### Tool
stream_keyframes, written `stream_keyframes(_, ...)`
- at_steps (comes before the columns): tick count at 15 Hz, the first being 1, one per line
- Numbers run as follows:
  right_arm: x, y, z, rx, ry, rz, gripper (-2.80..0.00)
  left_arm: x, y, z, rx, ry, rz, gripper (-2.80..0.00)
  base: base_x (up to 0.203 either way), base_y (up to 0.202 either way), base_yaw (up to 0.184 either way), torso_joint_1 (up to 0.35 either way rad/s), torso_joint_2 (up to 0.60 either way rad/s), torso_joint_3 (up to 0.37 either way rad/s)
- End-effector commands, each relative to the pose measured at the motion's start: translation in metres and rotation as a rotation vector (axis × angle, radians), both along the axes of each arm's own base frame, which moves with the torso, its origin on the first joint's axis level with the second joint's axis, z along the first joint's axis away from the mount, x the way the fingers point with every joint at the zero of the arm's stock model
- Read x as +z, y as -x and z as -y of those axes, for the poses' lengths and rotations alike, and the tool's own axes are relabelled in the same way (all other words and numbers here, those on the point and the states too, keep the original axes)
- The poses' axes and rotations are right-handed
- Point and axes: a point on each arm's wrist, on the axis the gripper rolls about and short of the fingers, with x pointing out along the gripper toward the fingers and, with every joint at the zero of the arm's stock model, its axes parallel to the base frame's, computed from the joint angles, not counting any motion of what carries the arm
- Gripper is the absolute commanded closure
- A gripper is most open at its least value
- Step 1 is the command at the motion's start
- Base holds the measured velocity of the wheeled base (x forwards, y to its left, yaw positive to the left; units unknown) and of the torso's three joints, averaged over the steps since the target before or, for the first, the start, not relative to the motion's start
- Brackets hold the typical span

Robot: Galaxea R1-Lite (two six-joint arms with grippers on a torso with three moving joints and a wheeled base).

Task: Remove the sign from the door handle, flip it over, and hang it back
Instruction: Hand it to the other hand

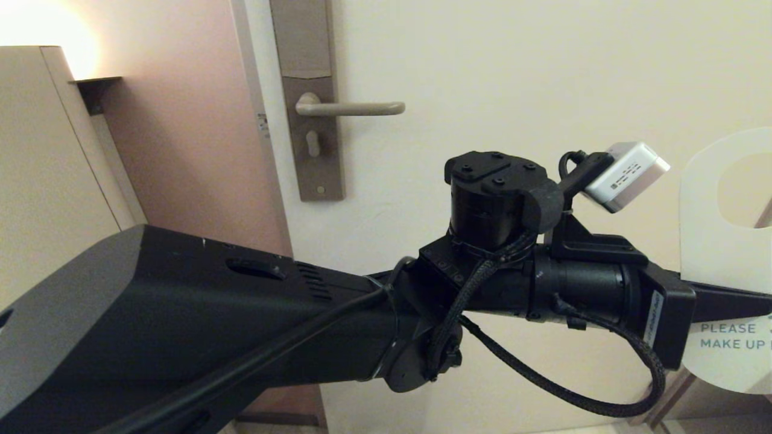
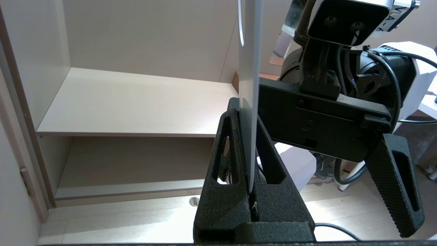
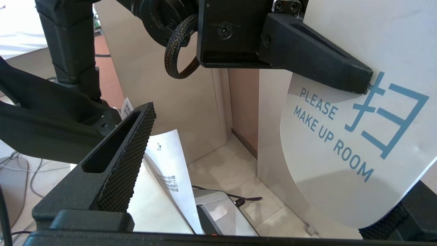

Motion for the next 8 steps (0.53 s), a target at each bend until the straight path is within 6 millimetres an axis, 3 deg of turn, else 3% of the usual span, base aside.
stream_keyframes(1,-0.0007,0.0008,0.0000,0.005,-0.001,0.000,-2.80,0.0008,0.0008,-0.0004,-0.005,0.003,0.001,0.00,0.000,0.000,0.000,0.000,0.00,0.000)
stream_keyframes(2,-0.0010,0.0008,0.0000,0.007,-0.001,-0.001,0.00,0.0008,0.0008,-0.0004,-0.005,0.003,0.001,0.00,0.000,0.000,0.000,0.000,0.00,0.000)
stream_keyframes(8,-0.0035,0.0022,0.0002,0.008,-0.002,-0.005,0.00,0.0039,0.0031,-0.0031,-0.007,0.004,-0.001,0.00,0.000,0.000,0.000,0.000,0.00,0.000)
